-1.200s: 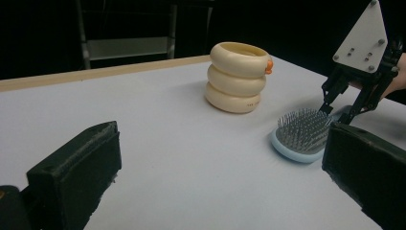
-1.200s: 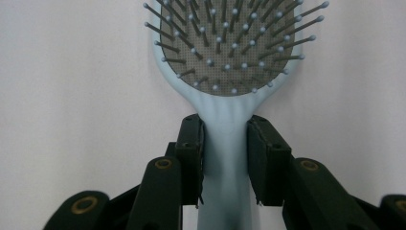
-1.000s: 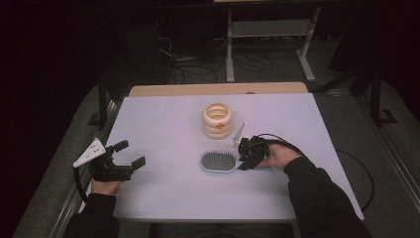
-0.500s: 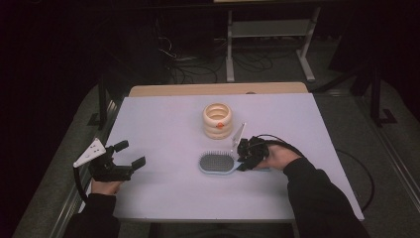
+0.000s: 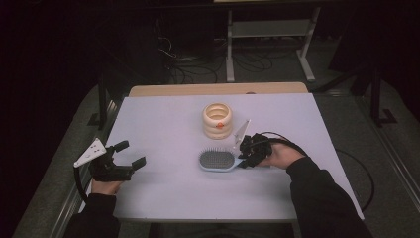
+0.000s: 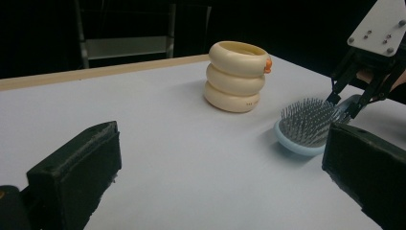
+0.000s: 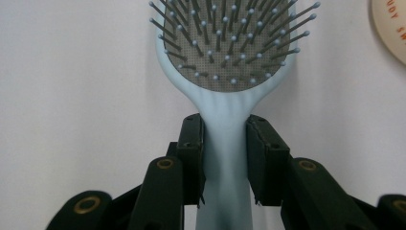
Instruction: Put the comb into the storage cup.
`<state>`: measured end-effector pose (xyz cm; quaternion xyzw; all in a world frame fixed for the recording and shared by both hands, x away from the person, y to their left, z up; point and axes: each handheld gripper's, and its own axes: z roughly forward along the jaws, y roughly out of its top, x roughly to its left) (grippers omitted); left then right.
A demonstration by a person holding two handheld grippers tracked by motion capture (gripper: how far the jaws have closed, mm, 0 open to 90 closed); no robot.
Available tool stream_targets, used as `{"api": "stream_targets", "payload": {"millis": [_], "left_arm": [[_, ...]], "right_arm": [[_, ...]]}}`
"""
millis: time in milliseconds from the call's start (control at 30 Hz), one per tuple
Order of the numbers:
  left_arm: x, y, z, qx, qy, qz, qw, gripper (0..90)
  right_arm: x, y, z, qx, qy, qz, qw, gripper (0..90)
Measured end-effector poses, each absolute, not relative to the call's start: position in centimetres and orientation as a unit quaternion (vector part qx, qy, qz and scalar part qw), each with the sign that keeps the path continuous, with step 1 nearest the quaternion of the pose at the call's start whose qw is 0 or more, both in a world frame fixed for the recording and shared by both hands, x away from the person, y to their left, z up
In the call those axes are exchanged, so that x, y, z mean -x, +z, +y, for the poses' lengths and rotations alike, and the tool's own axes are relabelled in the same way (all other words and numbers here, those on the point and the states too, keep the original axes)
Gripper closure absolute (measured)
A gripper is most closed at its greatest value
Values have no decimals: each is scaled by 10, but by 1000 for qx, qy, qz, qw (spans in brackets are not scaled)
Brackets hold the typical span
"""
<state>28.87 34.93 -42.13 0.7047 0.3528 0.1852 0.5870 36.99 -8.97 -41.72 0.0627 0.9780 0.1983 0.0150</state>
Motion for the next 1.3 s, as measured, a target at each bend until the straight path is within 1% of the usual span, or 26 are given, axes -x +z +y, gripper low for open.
{"api": "stream_targets", "payload": {"millis": [600, 800, 1067, 1300], "left_arm": [[-289, -422, 349, -706, 183, 352, 587, 0], [-292, -423, 345, -715, 173, 354, 578, 0], [-295, -410, 337, -710, 160, 350, 590, 0], [-297, -401, 322, -725, 140, 336, 584, 0]], "right_arm": [[-367, -388, -92, -59, 225, 972, 39, 679], [-367, -376, -94, -61, 236, 969, 49, 679], [-367, -360, -97, -66, 241, 966, 67, 679], [-368, -347, -99, -67, 252, 962, 80, 680]]}}
